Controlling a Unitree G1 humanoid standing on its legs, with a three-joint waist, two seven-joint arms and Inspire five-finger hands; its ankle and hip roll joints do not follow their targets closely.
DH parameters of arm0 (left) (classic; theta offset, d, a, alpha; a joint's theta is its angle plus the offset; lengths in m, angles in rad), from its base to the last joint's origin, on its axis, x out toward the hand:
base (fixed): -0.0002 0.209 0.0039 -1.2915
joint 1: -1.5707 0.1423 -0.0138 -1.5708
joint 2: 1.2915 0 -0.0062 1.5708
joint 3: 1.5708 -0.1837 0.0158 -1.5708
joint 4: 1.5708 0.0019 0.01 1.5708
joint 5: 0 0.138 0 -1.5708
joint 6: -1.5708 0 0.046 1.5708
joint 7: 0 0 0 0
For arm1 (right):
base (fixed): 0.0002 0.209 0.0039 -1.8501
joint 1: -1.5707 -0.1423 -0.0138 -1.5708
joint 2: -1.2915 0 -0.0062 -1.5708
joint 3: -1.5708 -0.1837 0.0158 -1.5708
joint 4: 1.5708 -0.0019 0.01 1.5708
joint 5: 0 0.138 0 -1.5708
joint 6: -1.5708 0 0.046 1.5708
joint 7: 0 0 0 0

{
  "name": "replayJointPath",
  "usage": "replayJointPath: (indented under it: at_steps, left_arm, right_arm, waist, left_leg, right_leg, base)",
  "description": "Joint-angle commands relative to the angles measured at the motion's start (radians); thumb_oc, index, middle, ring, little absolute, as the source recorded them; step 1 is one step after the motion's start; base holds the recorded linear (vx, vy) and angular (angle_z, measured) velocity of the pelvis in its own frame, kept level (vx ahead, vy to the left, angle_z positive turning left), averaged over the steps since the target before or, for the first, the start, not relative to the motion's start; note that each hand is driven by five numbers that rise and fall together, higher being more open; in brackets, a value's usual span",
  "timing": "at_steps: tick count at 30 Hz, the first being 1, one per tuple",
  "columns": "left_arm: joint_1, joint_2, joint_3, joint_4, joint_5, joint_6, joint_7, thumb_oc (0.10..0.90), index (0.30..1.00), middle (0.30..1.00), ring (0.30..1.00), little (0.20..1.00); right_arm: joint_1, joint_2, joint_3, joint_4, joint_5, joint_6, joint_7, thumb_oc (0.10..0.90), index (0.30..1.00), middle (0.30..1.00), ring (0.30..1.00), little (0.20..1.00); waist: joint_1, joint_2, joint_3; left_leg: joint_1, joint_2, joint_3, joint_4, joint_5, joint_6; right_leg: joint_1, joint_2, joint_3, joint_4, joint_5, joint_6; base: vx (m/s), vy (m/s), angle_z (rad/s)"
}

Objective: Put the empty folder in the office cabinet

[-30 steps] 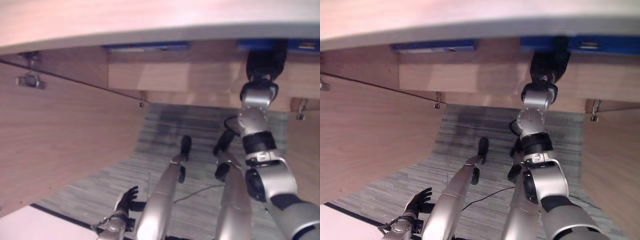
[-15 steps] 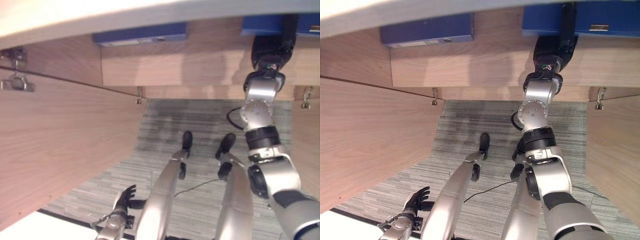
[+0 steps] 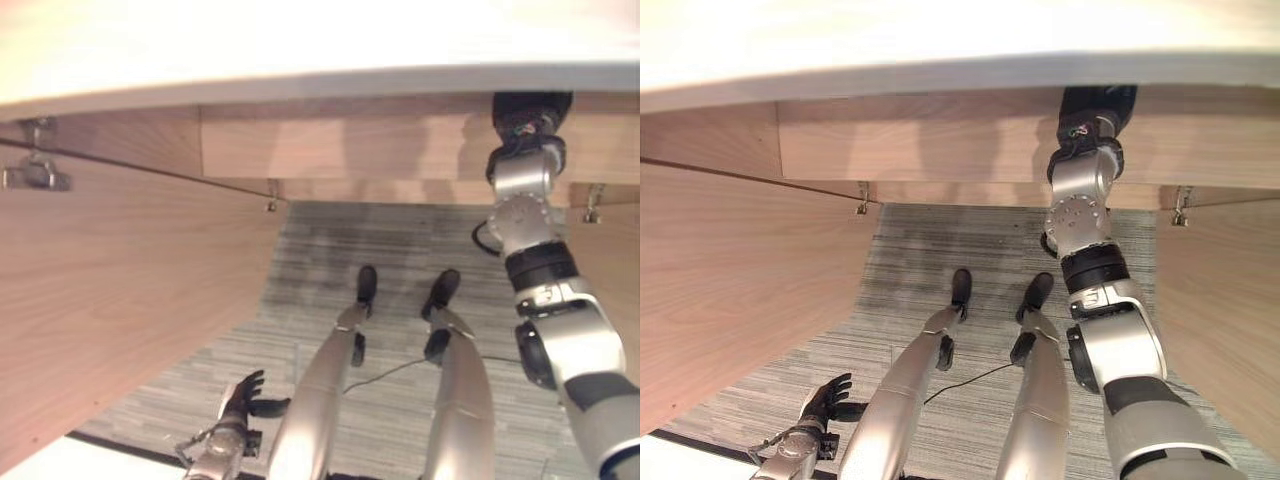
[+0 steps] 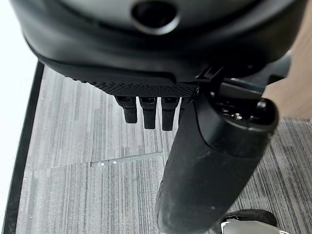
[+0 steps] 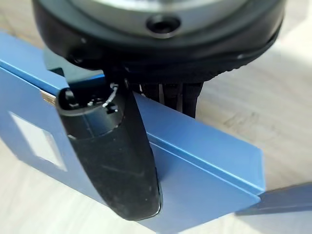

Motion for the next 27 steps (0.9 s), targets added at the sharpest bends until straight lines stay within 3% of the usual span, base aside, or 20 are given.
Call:
replayJointPath:
  at_steps: [1,7,13,19,27]
  left_arm:
    - [0.073,0.077,-0.004,0.092,-0.006,0.028,0.049,0.800,0.900,0.900,0.900,0.900]
    - [0.067,0.042,-0.007,0.117,-0.006,0.038,0.095,0.800,0.900,0.900,0.900,0.900]
    - [0.111,0.014,-0.013,0.076,-0.003,0.035,0.097,0.800,0.900,0.900,0.900,0.900]
    - [0.157,0.005,-0.036,0.035,-0.008,0.038,0.072,0.800,0.900,0.900,0.900,0.900]
    - [0.180,-0.017,-0.042,0.061,-0.001,0.047,0.041,0.800,0.900,0.900,0.900,0.900]
  right_arm:
    - [-0.113,-0.031,0.045,-0.020,-0.082,-0.013,-0.008,0.800,0.900,0.900,0.900,0.900]
    - [-0.040,0.105,0.010,-0.173,-0.139,-0.078,-0.075,0.800,0.900,0.900,0.900,0.900]
    - [0.083,0.190,-0.008,-0.225,-0.113,-0.090,-0.050,0.800,0.900,0.900,0.900,0.900]
    - [0.138,0.216,-0.006,-0.267,-0.090,-0.089,-0.021,0.800,0.900,0.900,0.900,0.900]
    - [0.173,0.218,-0.013,-0.288,-0.059,-0.085,0.017,0.800,0.900,0.900,0.900,0.900]
  waist:
    - [0.034,0.009,-0.014]
    - [0.018,0.018,-0.014]
    - [0.006,0.064,-0.019]
    - [0.001,0.105,-0.049]
    - [-0.001,0.137,-0.092]
  left_leg:
    - [0.062,0.014,0.007,0.059,-0.246,-0.003]
    - [0.115,0.019,0.023,-0.001,-0.235,-0.001]
    - [0.226,0.010,0.036,-0.078,-0.216,-0.005]
    - [0.299,-0.001,0.039,-0.112,-0.211,-0.005]
    - [0.370,-0.005,0.043,-0.164,-0.199,-0.008]
  right_leg:
    - [0.032,0.010,-0.027,-0.096,-0.014,0.071]
    - [0.058,0.030,-0.024,-0.145,0.007,0.077]
    - [0.124,0.030,-0.012,-0.164,0.014,0.085]
    - [0.172,0.017,-0.008,-0.159,0.007,0.090]
    - [0.221,0.002,-0.005,-0.166,0.004,0.101]
  base:
    - [-0.01,-0.012,-0.08]
    - [0.01,-0.001,-0.17]
    - [0.01,0.038,-0.12]
    - [0.03,0.049,-0.09]
    - [0.04,0.030,0.00]
